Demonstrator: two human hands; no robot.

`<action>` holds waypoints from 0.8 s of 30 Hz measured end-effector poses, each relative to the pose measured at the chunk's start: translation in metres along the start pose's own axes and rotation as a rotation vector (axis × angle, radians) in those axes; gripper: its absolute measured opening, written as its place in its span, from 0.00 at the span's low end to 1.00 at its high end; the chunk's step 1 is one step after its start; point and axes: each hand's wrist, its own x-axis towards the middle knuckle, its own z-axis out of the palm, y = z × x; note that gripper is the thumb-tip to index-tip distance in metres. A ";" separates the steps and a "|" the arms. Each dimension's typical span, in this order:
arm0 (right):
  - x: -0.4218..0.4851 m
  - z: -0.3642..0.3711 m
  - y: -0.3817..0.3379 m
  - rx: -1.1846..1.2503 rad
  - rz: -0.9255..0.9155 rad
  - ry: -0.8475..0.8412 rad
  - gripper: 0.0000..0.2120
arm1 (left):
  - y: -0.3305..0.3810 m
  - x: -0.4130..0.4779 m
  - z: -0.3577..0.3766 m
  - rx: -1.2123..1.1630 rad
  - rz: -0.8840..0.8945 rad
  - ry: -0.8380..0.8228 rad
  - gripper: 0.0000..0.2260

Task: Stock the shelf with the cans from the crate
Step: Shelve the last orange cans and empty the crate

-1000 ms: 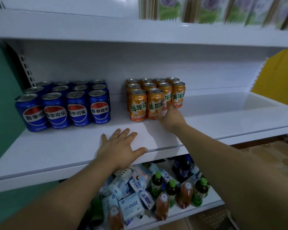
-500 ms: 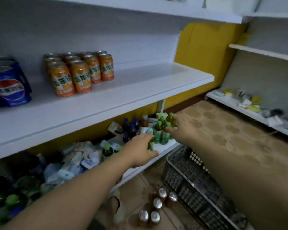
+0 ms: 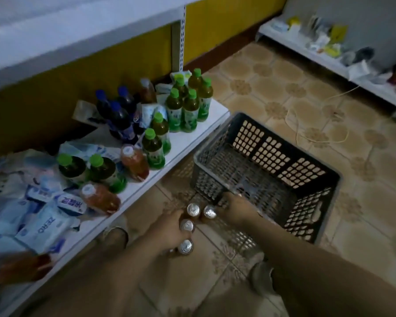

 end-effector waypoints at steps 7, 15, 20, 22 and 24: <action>0.100 0.076 0.009 0.061 -0.058 -0.162 0.27 | -0.040 0.087 0.023 -0.086 -0.135 -0.078 0.34; 0.183 0.145 0.011 -0.408 -0.153 -0.288 0.36 | -0.077 0.148 0.056 -0.149 -0.220 -0.183 0.35; 0.193 0.156 0.021 -0.323 -0.240 -0.196 0.29 | -0.080 0.153 0.057 -0.141 -0.210 -0.179 0.37; 0.182 0.148 0.024 -0.145 -0.237 -0.142 0.31 | -0.072 0.147 0.049 -0.148 -0.196 -0.158 0.34; 0.162 0.130 0.021 0.063 -0.219 -0.071 0.32 | -0.059 0.137 0.035 -0.155 -0.177 -0.127 0.33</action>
